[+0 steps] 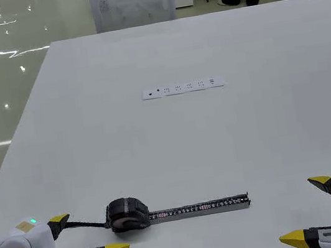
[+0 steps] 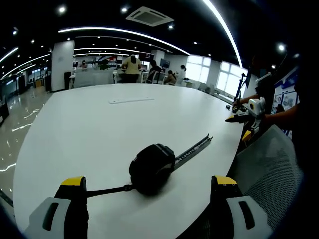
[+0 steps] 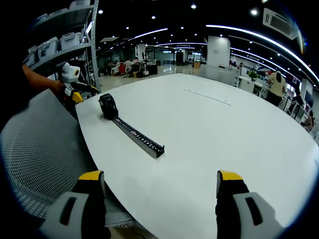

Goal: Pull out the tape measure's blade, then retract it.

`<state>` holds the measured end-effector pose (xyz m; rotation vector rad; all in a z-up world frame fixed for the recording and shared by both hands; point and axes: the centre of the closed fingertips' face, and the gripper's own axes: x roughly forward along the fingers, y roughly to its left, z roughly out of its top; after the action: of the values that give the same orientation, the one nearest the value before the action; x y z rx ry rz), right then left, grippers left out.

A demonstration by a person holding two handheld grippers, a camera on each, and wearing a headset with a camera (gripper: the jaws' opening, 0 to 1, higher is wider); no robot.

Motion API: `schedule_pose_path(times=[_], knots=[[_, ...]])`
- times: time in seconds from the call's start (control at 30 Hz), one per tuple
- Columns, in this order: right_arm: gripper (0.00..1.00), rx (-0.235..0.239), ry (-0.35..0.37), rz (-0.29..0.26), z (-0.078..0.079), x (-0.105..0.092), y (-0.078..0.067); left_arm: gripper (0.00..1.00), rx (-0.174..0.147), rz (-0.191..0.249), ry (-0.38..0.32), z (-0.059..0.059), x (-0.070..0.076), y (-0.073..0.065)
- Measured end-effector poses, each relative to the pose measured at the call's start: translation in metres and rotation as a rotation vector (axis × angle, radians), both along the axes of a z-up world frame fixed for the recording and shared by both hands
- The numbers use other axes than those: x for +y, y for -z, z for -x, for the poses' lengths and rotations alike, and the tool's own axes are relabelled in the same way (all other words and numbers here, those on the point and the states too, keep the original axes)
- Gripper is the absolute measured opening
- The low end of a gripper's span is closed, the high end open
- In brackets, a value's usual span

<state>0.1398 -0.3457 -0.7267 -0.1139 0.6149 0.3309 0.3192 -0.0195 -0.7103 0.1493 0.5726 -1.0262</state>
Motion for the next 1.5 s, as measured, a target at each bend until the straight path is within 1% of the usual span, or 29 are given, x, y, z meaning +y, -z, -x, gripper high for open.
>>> schedule_pose_path(times=[0.1,0.2,0.3,0.4,0.47,0.57,0.6,0.67,0.77,0.87,0.93,1.0,1.13,1.17,1.3,1.33,1.37,1.43,1.5], knots=[[0.94,0.010,-0.007,0.007,0.001,0.000,0.004,1.00,-0.010,-0.003,-0.001,-0.001,-0.001,-0.001],[0.94,0.012,-0.010,0.000,0.002,0.003,0.002,1.00,-0.019,-0.010,0.000,-0.003,0.000,0.000],[0.93,0.014,-0.024,0.010,0.003,0.003,0.002,1.00,-0.014,-0.009,-0.009,-0.006,0.003,0.004],[0.93,0.013,-0.026,0.015,0.003,0.002,0.001,1.00,-0.004,-0.011,-0.012,-0.004,0.004,0.005],[0.93,0.009,-0.024,0.012,0.003,0.002,0.001,1.00,-0.007,-0.014,-0.009,-0.002,0.005,0.004],[0.93,0.007,-0.022,0.011,0.004,0.002,0.000,1.00,-0.002,-0.009,-0.022,-0.002,0.007,0.003],[0.93,0.006,-0.023,0.008,0.004,0.003,0.000,1.00,-0.006,-0.005,-0.032,-0.003,0.008,0.001],[0.93,0.008,-0.028,0.015,0.005,0.003,0.001,1.00,-0.003,-0.004,-0.047,-0.004,0.009,0.001],[0.93,0.012,-0.035,0.019,0.005,0.003,0.002,1.00,-0.008,0.003,-0.055,-0.003,0.010,-0.001],[0.93,0.008,-0.039,0.022,0.005,0.003,0.001,1.00,-0.013,-0.001,-0.050,-0.001,0.010,-0.001],[0.93,0.009,-0.043,0.028,0.005,0.002,0.000,1.00,-0.011,-0.016,-0.050,0.001,0.010,0.001],[0.93,0.010,-0.046,0.032,0.005,0.002,0.000,1.00,-0.015,-0.021,-0.050,0.003,0.009,0.001],[0.93,0.009,-0.054,0.030,0.005,0.002,-0.004,1.00,-0.016,-0.025,-0.050,0.004,0.005,-0.001],[0.93,0.006,-0.059,0.034,0.005,0.002,-0.006,1.00,-0.014,-0.027,-0.051,0.003,0.003,-0.003],[0.93,-0.003,-0.063,0.041,0.002,-0.001,-0.009,1.00,-0.031,-0.032,-0.062,-0.006,-0.006,-0.012],[0.93,-0.004,-0.064,0.043,0.001,-0.002,-0.009,1.00,-0.037,-0.035,-0.066,-0.009,-0.008,-0.012],[0.93,-0.005,-0.068,0.048,0.001,-0.003,-0.008,1.00,-0.041,-0.046,-0.076,-0.013,-0.010,-0.014],[0.93,0.002,-0.081,0.059,0.000,-0.004,-0.008,1.00,-0.056,-0.039,-0.090,-0.019,-0.015,-0.022],[0.93,0.004,-0.088,0.062,-0.001,-0.006,-0.009,1.00,-0.043,-0.030,-0.103,-0.020,-0.018,-0.026]])
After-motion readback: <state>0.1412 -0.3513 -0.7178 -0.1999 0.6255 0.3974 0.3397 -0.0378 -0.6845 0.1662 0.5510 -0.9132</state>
